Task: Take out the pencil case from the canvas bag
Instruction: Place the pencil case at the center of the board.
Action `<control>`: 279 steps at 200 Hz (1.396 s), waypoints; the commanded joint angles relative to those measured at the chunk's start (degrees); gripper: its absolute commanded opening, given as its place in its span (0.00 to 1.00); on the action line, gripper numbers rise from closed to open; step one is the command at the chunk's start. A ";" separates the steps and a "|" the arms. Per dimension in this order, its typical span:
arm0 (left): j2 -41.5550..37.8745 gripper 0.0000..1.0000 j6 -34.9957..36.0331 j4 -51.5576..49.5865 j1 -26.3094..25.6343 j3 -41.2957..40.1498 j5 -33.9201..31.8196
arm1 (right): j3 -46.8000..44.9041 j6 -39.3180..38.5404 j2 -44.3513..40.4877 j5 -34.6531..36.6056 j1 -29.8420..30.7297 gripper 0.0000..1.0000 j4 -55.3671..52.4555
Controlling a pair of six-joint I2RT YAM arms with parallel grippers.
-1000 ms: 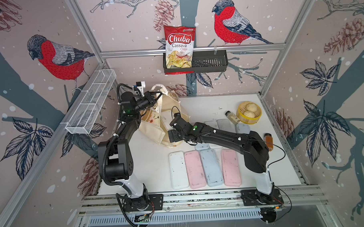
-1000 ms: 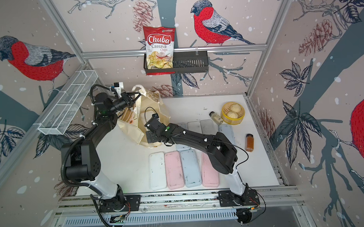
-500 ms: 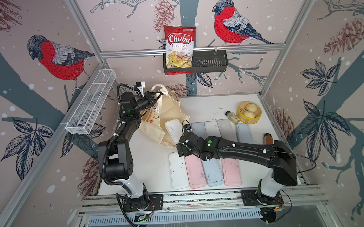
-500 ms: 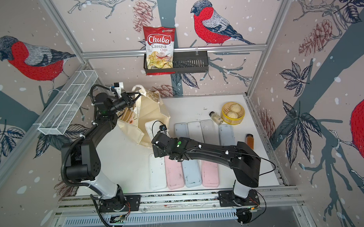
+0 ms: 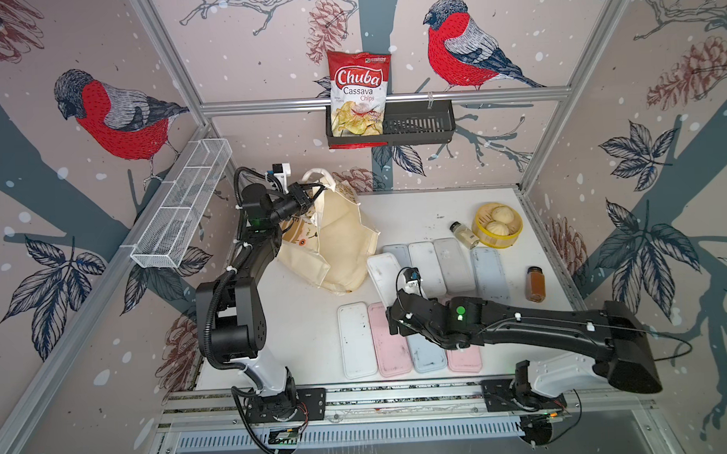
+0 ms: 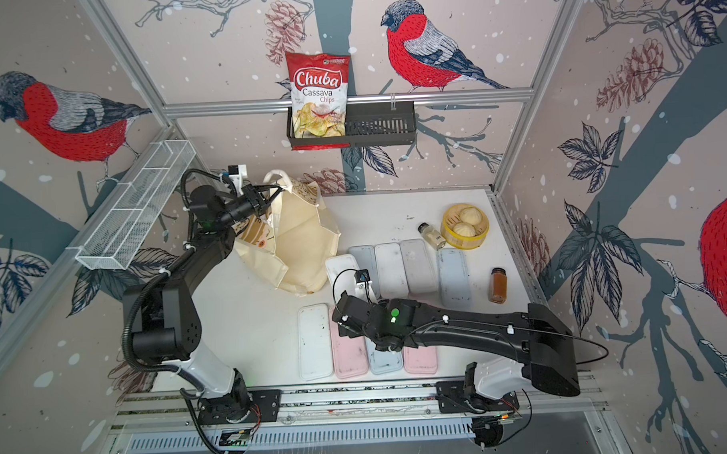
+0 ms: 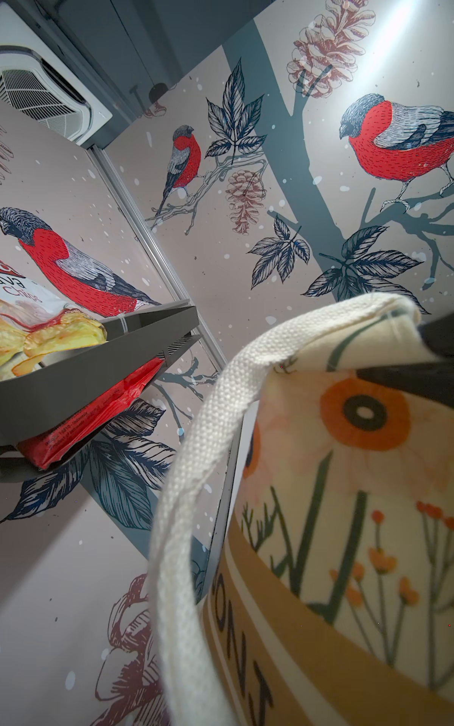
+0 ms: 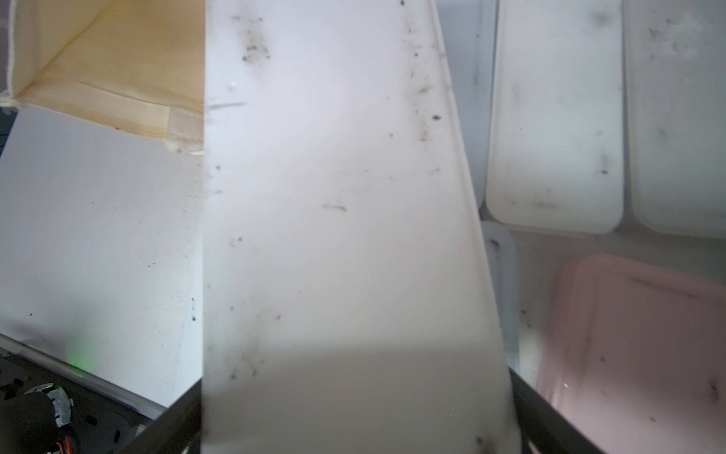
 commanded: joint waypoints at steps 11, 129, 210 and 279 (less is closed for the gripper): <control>-0.08 0.00 1.29 1.26 -0.36 0.58 0.34 | -1.53 11.89 -3.69 2.66 0.00 0.60 -12.71; 0.43 0.00 1.48 0.84 -0.57 0.67 0.42 | -6.00 25.47 -12.83 -9.60 -5.15 0.60 -36.22; 0.87 0.00 1.80 0.51 -0.83 0.58 0.34 | -8.31 16.55 -11.66 -16.02 -16.54 0.61 -37.63; 1.22 0.00 2.17 0.00 -0.92 0.67 0.27 | -8.98 13.29 -11.44 -16.38 -19.21 0.63 -38.68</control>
